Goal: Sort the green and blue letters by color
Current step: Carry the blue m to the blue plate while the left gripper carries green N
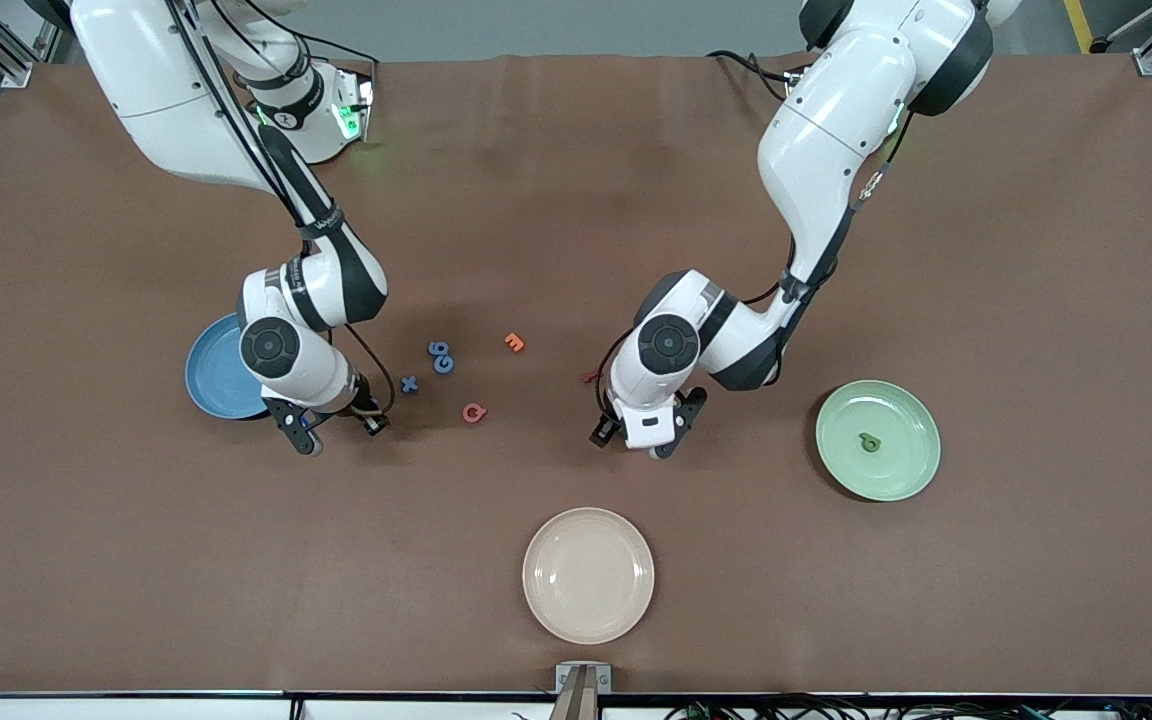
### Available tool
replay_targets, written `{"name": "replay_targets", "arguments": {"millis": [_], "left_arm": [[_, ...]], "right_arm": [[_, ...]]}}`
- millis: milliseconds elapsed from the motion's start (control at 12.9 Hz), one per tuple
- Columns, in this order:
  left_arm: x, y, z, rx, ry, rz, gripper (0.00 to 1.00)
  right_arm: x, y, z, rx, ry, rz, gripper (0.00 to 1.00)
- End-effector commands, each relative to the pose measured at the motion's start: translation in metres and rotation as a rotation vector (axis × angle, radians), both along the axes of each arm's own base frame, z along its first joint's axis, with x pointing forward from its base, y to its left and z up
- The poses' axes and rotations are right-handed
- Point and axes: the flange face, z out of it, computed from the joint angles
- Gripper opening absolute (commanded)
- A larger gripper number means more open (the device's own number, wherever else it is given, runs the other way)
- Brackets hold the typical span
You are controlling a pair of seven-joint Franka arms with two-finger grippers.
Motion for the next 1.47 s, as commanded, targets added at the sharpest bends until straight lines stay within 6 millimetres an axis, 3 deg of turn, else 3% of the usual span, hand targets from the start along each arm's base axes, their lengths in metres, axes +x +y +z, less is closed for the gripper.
{"name": "replay_targets", "arguments": {"millis": [0, 309, 387, 541, 619, 773, 928, 1160, 1392], "left_arm": [[0.003, 0.000, -0.006, 0.009, -0.008, -0.031, 0.78], [0.001, 0.001, -0.017, 0.014, 0.002, -0.054, 0.57], [0.003, 0.003, -0.013, 0.015, 0.000, -0.053, 0.43], [0.011, 0.009, -0.002, 0.013, -0.011, -0.043, 0.08], [0.022, 0.022, 0.018, 0.023, -0.021, -0.027, 0.00], [0.051, 0.068, 0.057, 0.038, -0.013, 0.029, 0.00], [0.065, 0.109, 0.091, 0.069, 0.023, -0.007, 0.00], [0.083, 0.187, 0.100, 0.121, 0.099, -0.077, 0.00], [0.089, 0.296, 0.107, 0.113, 0.133, -0.188, 0.01]], "right_arm": [[-0.001, -0.005, 0.001, -0.026, -0.004, 0.013, 0.32], [-0.001, -0.006, 0.020, -0.036, 0.018, 0.036, 0.25], [0.000, -0.010, 0.040, -0.038, 0.022, 0.069, 0.24], [0.001, -0.039, 0.079, -0.043, 0.063, 0.153, 0.22], [0.001, -0.070, 0.099, -0.032, 0.067, 0.243, 0.20], [-0.014, -0.110, 0.104, -0.014, 0.074, 0.395, 0.20], [-0.024, -0.153, 0.102, 0.009, 0.071, 0.556, 0.20], [-0.045, -0.195, 0.079, 0.016, 0.041, 0.691, 0.20], [-0.060, -0.225, 0.067, 0.042, 0.066, 0.795, 0.21]]}}
